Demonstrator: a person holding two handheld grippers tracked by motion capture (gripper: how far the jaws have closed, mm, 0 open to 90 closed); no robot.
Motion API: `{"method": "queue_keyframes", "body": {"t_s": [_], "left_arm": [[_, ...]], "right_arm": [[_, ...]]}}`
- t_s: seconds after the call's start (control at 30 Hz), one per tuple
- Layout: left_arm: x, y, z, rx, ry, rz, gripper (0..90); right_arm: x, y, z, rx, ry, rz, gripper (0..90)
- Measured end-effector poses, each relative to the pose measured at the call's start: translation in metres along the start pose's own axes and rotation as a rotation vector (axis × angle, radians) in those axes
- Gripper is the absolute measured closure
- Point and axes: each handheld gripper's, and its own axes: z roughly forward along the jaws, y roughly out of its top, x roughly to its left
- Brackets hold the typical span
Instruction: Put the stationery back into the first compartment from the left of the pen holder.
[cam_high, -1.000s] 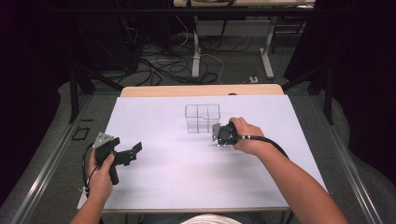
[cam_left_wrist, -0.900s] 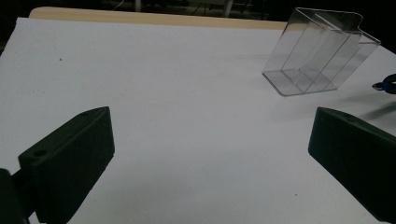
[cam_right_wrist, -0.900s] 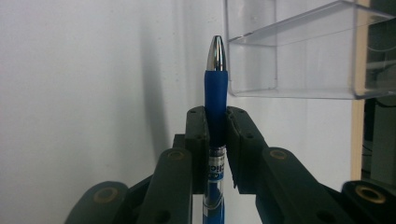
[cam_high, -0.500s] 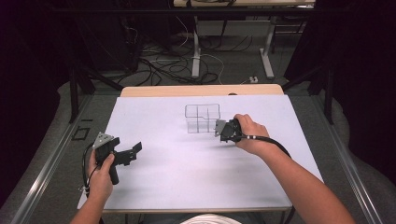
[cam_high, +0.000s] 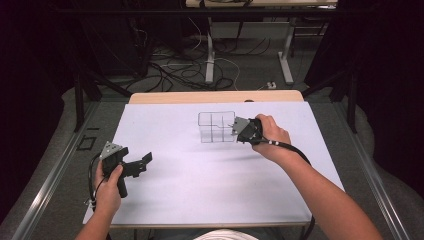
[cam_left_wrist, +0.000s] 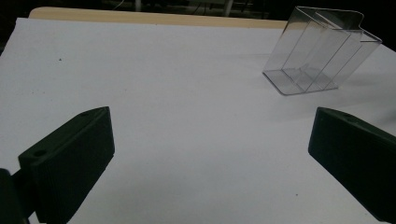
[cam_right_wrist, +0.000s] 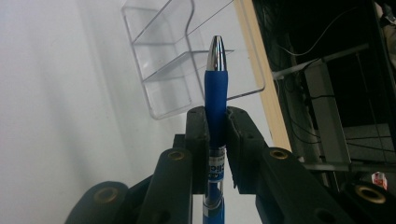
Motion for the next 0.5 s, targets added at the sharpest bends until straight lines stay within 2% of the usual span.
{"method": "queue_keyframes", "body": {"t_s": [0.27, 0.5], "left_arm": [[-0.001, 0.0, -0.001, -0.004, -0.003, -0.001, 0.2], [0.0, 0.0, -0.001, -0.005, -0.003, -0.003, 0.2]], "right_arm": [[-0.013, 0.012, -0.006, -0.058, -0.039, 0.091, 80.0], [-0.023, 0.02, -0.013, -0.089, -0.053, 0.139, 80.0]]}}
